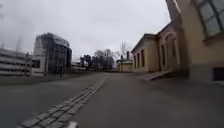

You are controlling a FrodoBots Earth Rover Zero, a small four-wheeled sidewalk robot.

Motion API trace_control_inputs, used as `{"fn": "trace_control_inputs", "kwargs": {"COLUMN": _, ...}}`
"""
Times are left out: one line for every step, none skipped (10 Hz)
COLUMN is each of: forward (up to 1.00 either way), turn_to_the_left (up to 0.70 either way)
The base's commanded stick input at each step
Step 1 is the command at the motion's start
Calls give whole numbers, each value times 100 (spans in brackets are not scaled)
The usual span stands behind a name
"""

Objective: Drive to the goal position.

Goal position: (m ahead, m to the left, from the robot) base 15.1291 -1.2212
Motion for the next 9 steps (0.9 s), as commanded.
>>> {"fn": "trace_control_inputs", "kwargs": {"forward": 100, "turn_to_the_left": 1}}
{"fn": "trace_control_inputs", "kwargs": {"forward": 100, "turn_to_the_left": 1}}
{"fn": "trace_control_inputs", "kwargs": {"forward": 100, "turn_to_the_left": 1}}
{"fn": "trace_control_inputs", "kwargs": {"forward": 100, "turn_to_the_left": 1}}
{"fn": "trace_control_inputs", "kwargs": {"forward": 100, "turn_to_the_left": 1}}
{"fn": "trace_control_inputs", "kwargs": {"forward": 100, "turn_to_the_left": 1}}
{"fn": "trace_control_inputs", "kwargs": {"forward": 100, "turn_to_the_left": 1}}
{"fn": "trace_control_inputs", "kwargs": {"forward": 100, "turn_to_the_left": 1}}
{"fn": "trace_control_inputs", "kwargs": {"forward": 100, "turn_to_the_left": 1}}
